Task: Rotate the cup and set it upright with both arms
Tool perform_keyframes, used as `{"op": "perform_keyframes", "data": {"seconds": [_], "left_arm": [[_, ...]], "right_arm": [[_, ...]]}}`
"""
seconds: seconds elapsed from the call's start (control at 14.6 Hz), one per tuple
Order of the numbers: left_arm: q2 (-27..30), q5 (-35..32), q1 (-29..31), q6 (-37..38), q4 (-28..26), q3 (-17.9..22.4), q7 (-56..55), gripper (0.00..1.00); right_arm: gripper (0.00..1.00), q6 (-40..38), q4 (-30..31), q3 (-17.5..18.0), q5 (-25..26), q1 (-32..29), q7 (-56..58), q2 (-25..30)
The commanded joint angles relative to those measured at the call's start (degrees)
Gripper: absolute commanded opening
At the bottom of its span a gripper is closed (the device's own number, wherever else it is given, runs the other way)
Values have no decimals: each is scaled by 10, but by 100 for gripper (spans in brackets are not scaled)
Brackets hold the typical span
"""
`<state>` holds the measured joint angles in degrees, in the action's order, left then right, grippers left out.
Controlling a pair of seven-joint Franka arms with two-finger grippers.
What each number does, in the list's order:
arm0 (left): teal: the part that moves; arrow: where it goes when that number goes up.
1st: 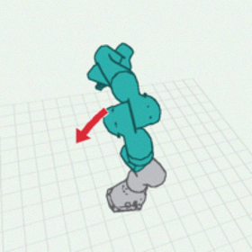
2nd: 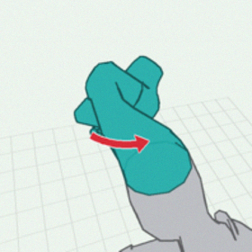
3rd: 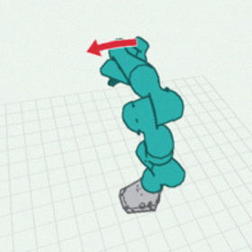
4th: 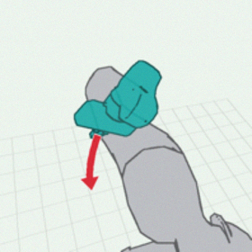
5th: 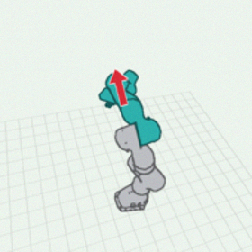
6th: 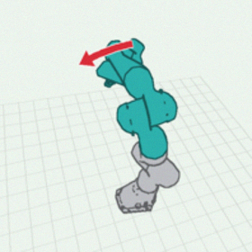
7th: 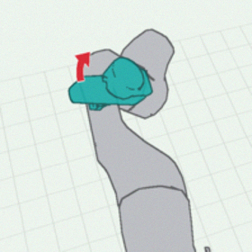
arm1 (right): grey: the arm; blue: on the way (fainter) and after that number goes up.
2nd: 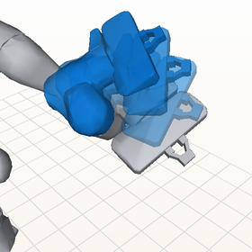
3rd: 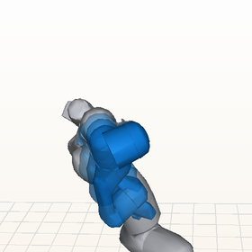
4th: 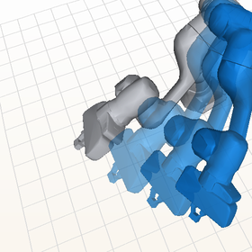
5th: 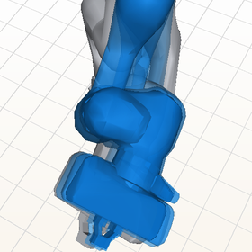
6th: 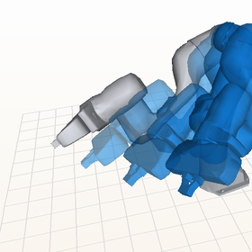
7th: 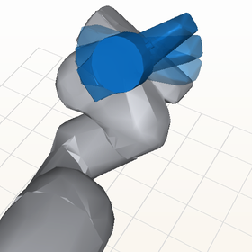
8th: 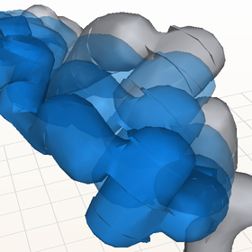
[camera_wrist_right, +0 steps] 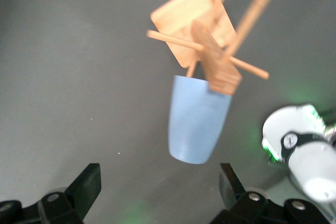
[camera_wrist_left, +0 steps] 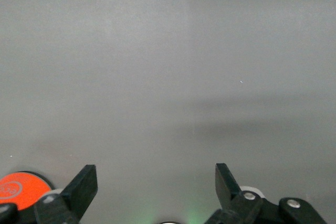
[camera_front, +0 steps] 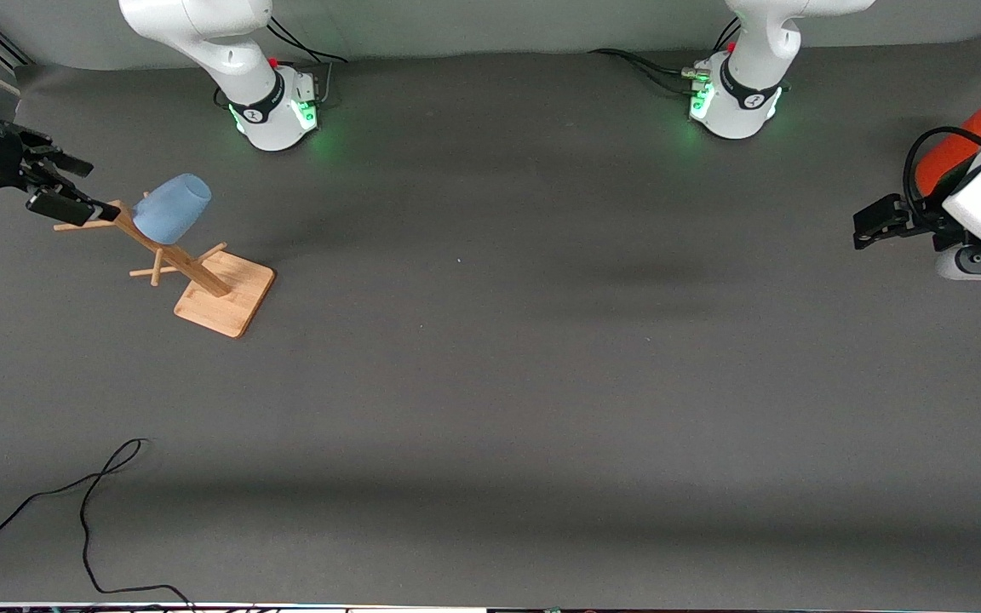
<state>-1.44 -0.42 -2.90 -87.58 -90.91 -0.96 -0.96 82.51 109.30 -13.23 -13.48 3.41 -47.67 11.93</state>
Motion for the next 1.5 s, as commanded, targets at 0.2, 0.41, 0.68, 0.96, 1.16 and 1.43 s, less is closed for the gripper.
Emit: {"op": "perform_keyframes", "data": {"seconds": [0.2,0.41,0.68,0.96,1.16,1.43], "left_arm": [[-3,-6,-7,0,10,4,7,100],[-3,-6,-7,0,10,4,7,100],[-3,-6,-7,0,10,4,7,100],[-3,-6,-6,0,10,4,7,100],[-3,-6,-6,0,10,4,7,100],[-3,-5,-6,0,9,4,7,100]], "right_arm": [[100,117,192,-31,-16,1,-37,102],[100,167,227,-31,-29,3,-37,104],[100,229,282,-31,-46,7,-37,104],[79,239,294,-31,-57,7,-33,97],[54,238,290,-28,-75,8,-35,96],[54,212,262,0,-80,9,-90,104]]}}
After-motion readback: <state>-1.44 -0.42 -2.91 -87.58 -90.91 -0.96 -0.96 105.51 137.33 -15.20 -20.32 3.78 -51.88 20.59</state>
